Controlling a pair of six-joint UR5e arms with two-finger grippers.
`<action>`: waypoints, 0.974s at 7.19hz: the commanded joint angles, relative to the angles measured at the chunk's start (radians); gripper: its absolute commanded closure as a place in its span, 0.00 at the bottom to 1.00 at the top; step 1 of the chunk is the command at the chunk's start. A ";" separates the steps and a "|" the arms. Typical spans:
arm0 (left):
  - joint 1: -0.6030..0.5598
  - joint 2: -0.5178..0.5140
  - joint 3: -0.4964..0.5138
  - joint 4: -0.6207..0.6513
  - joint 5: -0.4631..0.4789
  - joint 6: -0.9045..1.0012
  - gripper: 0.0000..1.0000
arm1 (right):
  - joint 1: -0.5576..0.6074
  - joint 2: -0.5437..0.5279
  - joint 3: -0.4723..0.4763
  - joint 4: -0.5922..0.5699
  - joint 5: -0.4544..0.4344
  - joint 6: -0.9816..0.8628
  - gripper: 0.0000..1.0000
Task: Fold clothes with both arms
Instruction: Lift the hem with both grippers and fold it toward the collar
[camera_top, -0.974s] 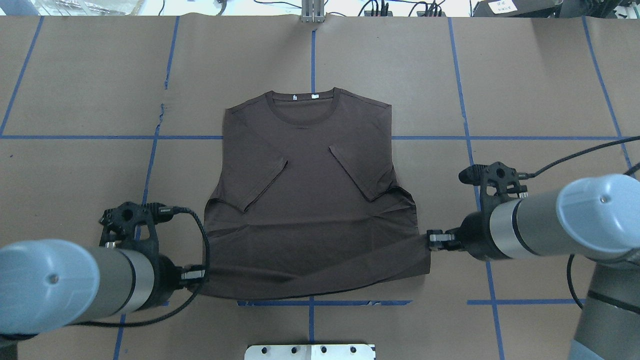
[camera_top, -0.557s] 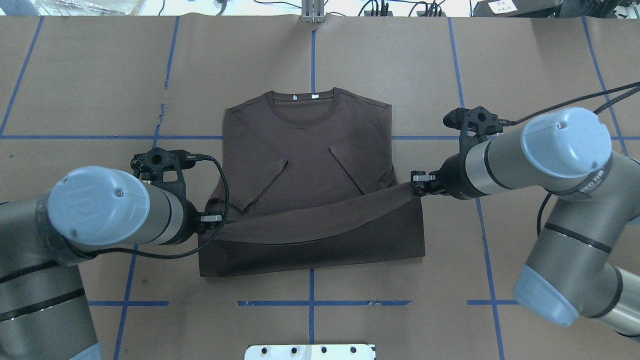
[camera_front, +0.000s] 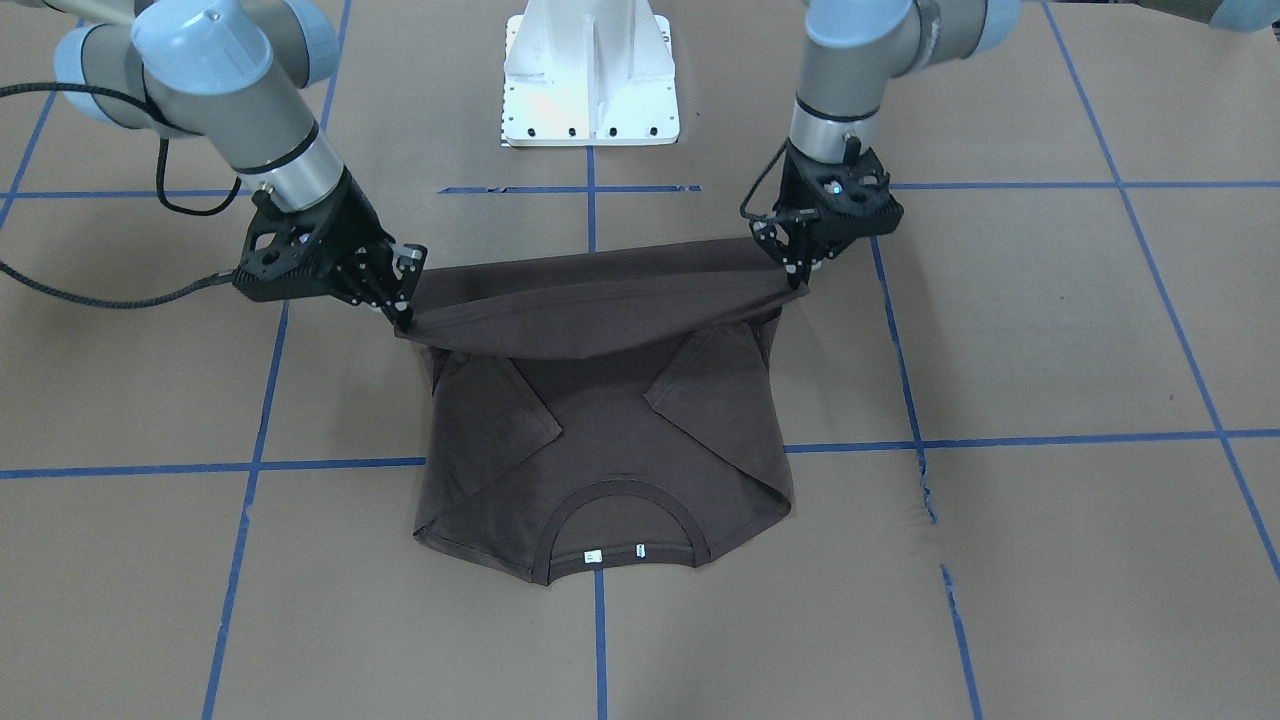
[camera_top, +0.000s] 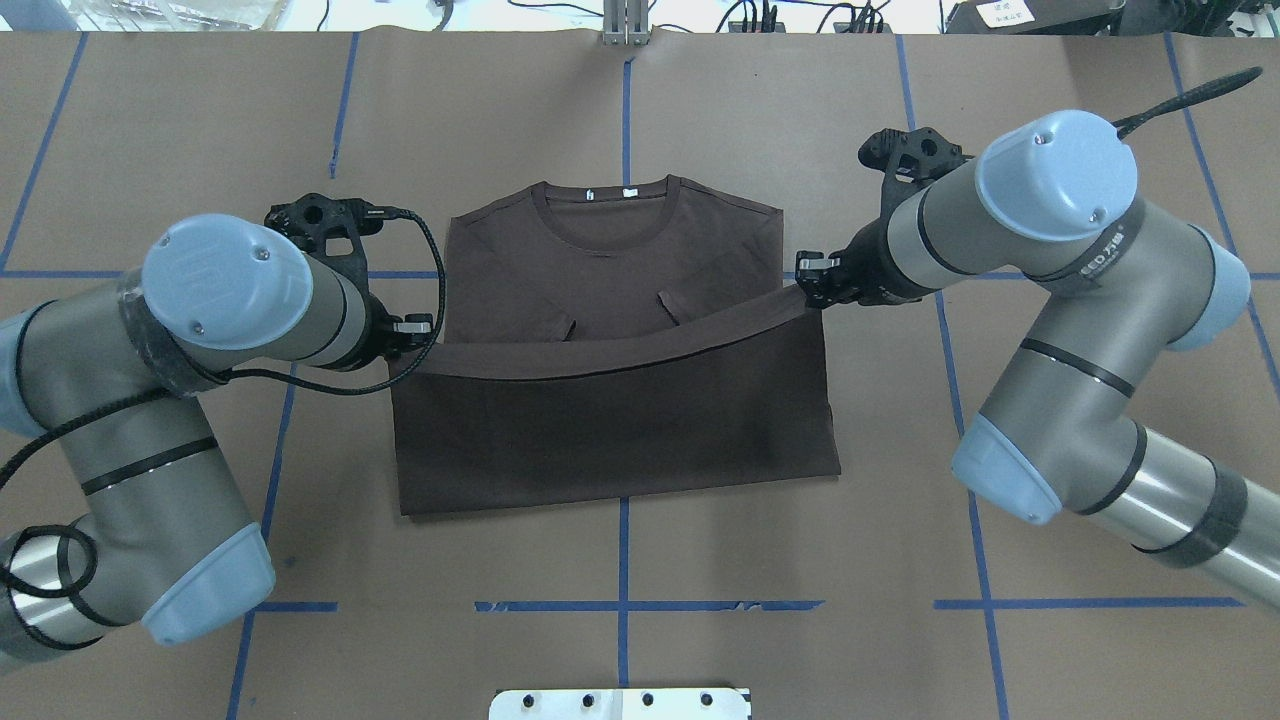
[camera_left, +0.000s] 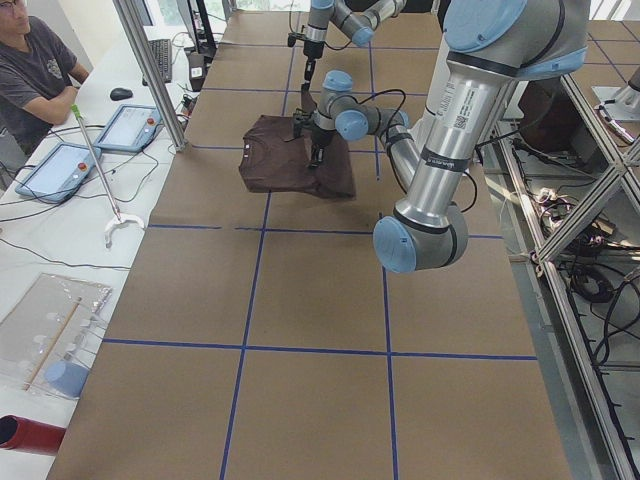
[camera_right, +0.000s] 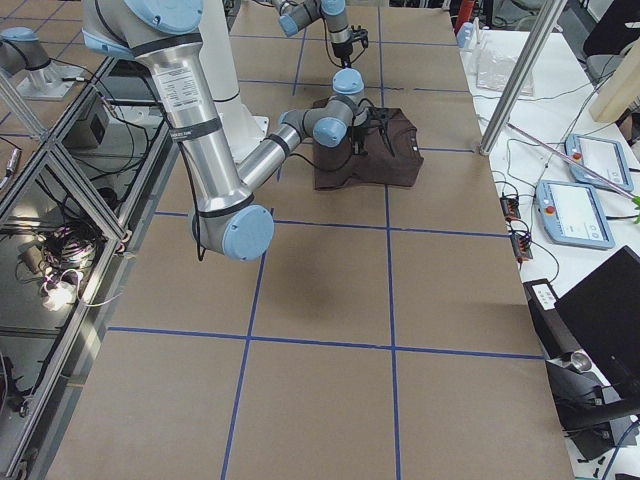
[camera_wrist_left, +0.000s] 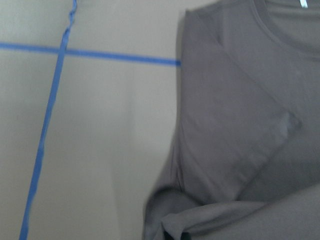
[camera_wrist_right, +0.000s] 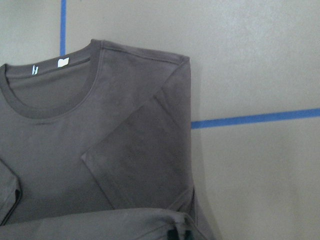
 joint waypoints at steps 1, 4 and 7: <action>-0.071 -0.030 0.151 -0.108 -0.001 0.067 1.00 | 0.071 0.103 -0.188 0.006 0.054 -0.027 1.00; -0.133 -0.112 0.312 -0.209 -0.010 0.100 1.00 | 0.091 0.249 -0.385 0.009 0.056 -0.032 1.00; -0.147 -0.184 0.380 -0.214 -0.027 0.100 1.00 | 0.119 0.262 -0.457 0.038 0.054 -0.038 1.00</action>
